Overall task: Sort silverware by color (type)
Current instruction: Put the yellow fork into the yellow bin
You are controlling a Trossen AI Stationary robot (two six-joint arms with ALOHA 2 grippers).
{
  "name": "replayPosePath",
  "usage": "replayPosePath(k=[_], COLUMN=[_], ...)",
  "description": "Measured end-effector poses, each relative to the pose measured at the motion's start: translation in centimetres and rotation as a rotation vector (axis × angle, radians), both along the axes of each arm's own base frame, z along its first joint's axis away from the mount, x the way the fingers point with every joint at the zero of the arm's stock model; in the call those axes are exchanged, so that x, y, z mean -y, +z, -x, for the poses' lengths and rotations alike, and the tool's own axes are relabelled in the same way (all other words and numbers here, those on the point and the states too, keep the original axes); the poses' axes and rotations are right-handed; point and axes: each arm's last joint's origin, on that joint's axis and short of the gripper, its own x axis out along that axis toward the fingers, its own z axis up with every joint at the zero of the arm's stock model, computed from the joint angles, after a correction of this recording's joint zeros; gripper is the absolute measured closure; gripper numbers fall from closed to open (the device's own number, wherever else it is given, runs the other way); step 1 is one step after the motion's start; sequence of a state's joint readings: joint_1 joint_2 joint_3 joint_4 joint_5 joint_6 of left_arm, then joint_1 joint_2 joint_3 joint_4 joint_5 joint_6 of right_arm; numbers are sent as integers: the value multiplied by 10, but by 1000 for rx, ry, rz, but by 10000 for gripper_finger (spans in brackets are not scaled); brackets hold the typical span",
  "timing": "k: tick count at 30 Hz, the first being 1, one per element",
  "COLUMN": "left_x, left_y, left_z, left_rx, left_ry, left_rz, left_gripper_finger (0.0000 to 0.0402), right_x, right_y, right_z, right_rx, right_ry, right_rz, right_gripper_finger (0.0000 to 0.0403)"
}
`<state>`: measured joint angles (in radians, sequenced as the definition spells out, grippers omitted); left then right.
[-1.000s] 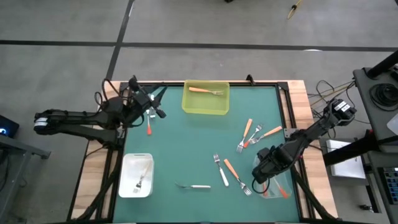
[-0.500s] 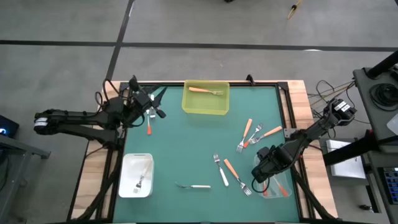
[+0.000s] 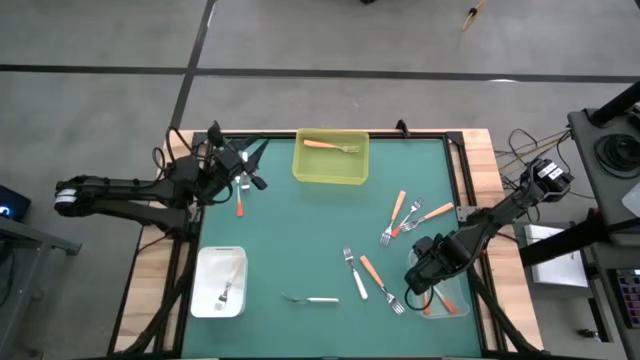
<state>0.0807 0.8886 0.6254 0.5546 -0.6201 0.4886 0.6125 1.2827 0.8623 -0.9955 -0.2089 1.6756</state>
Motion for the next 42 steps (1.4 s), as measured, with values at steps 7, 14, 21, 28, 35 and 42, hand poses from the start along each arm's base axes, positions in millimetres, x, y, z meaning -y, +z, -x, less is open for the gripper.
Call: replayPosePath(k=[7, 14, 21, 28, 35, 42], left_x=[0, 0, 0, 1, 9, 25], left_y=[0, -4, -12, -22, -34, -42], left_z=[0, -1, -3, -3, -2, -9], left_rx=[0, -7, -46, -100, -173, -255], left_ry=[-2, -15, -28, -40, -129, -576], left_rz=[6, 54, 117, 195, 306, 408], left_gripper_finger=[326, 326, 326, 326, 326, 326], right_x=[-6, -7, 6, 16, 16, 5], right_y=[19, 49, 70, 70, 55, 46], right_z=[-9, -26, -43, -74, -110, -137], right_rx=[66, 324, 492, 496, 405, 373], right_ry=[0, -5, -113, -57, 96, 338], right_rz=[-37, 136, 285, 374, 367, 326], right_gripper_finger=[370, 370, 369, 369, 369, 369])
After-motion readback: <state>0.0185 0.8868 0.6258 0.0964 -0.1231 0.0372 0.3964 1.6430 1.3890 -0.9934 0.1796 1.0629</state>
